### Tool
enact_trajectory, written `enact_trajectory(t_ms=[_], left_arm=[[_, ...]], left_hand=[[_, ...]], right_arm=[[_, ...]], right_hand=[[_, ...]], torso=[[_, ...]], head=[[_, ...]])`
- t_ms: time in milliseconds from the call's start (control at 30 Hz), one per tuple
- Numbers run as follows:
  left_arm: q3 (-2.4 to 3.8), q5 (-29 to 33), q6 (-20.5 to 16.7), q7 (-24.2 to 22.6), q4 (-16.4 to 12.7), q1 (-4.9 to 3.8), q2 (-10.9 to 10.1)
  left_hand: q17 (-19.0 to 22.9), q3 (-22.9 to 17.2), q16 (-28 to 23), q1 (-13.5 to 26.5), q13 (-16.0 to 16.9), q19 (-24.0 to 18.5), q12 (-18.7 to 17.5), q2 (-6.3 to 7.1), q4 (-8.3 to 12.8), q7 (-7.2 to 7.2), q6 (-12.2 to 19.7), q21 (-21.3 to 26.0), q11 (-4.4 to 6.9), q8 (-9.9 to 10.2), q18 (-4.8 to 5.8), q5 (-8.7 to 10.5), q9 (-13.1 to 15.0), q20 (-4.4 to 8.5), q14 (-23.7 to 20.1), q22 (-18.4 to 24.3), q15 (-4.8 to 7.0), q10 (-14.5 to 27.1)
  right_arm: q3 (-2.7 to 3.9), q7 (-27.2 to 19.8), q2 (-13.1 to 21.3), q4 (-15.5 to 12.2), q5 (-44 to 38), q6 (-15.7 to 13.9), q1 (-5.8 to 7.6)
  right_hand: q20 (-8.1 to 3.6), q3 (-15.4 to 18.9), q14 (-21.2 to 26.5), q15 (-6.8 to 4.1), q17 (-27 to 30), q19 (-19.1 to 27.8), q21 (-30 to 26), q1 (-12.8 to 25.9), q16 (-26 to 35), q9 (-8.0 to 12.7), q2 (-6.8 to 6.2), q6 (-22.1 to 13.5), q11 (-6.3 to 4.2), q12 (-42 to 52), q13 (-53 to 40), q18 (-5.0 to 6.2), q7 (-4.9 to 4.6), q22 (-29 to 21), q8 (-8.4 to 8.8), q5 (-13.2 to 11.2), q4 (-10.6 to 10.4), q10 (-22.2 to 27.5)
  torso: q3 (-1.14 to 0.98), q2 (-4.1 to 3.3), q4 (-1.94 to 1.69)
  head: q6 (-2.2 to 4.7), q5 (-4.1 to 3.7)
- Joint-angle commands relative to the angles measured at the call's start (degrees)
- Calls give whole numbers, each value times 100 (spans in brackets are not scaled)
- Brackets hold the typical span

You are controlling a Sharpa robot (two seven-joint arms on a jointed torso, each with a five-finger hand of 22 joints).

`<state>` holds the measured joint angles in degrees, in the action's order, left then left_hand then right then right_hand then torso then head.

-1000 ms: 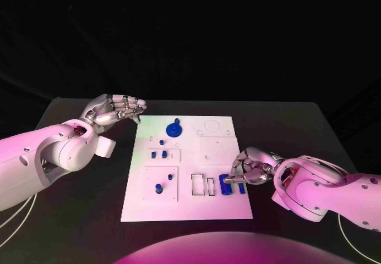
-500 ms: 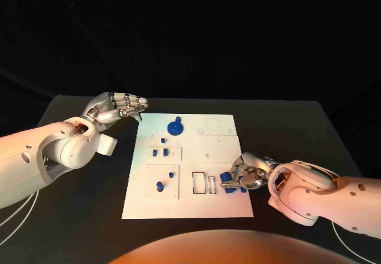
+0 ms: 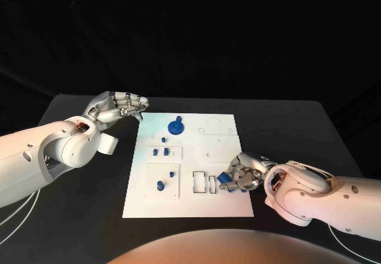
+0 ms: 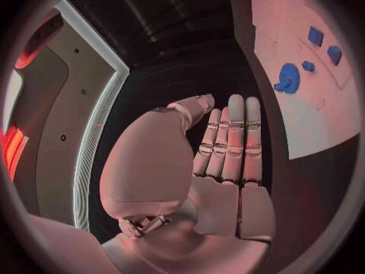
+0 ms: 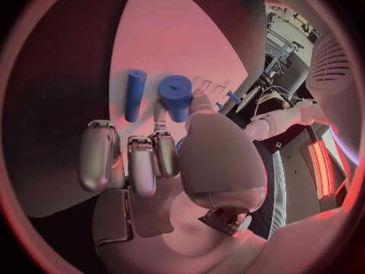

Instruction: Assemble the parts on the task board

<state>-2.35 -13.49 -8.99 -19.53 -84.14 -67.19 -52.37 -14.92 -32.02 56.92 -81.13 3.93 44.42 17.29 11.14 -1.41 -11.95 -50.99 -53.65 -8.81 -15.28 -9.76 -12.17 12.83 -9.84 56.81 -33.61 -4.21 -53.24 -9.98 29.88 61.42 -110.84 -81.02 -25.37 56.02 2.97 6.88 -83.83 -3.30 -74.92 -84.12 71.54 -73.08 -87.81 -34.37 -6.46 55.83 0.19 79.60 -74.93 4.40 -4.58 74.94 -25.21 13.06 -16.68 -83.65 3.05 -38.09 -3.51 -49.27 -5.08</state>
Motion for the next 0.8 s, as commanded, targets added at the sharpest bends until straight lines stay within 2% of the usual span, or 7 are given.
enact_trajectory(t_ms=[33, 300, 367, 500, 633, 800], left_arm=[[3, 35, 89, -22, -16, -1, 7], [3, 35, 98, -13, -6, -1, 12], [3, 35, 98, -13, 0, -1, 15], [3, 35, 97, -12, 9, 0, 23], [3, 35, 100, -10, 16, 0, 36], [3, 35, 105, -9, 23, 1, 51]], left_hand=[[7, 15, -38, 29, -4, -60, 22, -54, 33, -33, 15, -29, -12, 1, -63, -32, -8, -5, -32, -7, -22, 43], [7, 15, -38, 29, -4, -60, 22, -54, 33, -33, 15, -29, -12, 1, -63, -32, -8, -5, -32, -7, -22, 43], [7, 15, -38, 29, -4, -60, 22, -54, 33, -33, 15, -29, -12, 1, -63, -32, -8, -5, -32, -7, -22, 43], [7, 15, -38, 29, -4, -60, 22, -54, 33, -33, 15, -29, -12, 1, -63, -32, -8, -5, -32, -7, -22, 43], [7, 15, -38, 29, -4, -60, 22, -54, 33, -33, 15, -29, -12, 1, -63, -32, -8, -5, -32, -7, -22, 43], [6, 15, -40, 33, -4, -66, 25, -57, 36, -33, 16, -26, -13, -2, -64, -33, -9, -7, -35, -7, -23, 52]], right_arm=[[-36, 154, -3, 62, -142, 57, -49], [-29, 105, 50, -93, 257, -430, -25], [-25, 47, 64, -158, 469, -529, 27], [-19, -69, 90, -273, 804, -668, 154], [-15, -156, 78, -352, 1089, -716, 284], [-14, -216, -59, -351, 1359, -642, 347]], right_hand=[[-45, -77, -482, -45, -768, -98, 44, -279, -35, 44, 194, 8, -35, 56, -580, -113, 46, 1075, 16, -5, 10, -53], [-80, -130, -495, -92, -838, -128, 150, -399, -52, 66, 420, 195, -98, 154, -680, -130, 122, 1099, -15, -8, -3, -137], [-94, -138, -501, -109, -867, -137, 178, -393, -60, 76, 496, 245, -119, 178, -706, -135, 144, 1106, -16, -7, -5, -159], [-107, -148, -507, -123, -900, -152, 232, -416, -68, 86, 546, 277, -137, 239, -765, -144, 165, 1119, -13, -6, 3, -200], [-112, -150, -510, -129, -915, -155, 246, -420, -72, 90, 564, 292, -143, 270, -794, -146, 171, 1122, -13, -6, 1, -220], [-121, -149, -514, -139, -937, -162, 268, -410, -78, 100, 601, 314, -152, 285, -809, -150, 180, 1127, -6, -8, -5, -234]], torso=[[2, 3, 4], [-2, 10, 2], [2, 7, 0], [6, 4, 2], [8, 8, 1], [4, 3, -3]], head=[[6, 7], [41, 21], [48, 18], [62, 17], [67, 27], [60, 38]])
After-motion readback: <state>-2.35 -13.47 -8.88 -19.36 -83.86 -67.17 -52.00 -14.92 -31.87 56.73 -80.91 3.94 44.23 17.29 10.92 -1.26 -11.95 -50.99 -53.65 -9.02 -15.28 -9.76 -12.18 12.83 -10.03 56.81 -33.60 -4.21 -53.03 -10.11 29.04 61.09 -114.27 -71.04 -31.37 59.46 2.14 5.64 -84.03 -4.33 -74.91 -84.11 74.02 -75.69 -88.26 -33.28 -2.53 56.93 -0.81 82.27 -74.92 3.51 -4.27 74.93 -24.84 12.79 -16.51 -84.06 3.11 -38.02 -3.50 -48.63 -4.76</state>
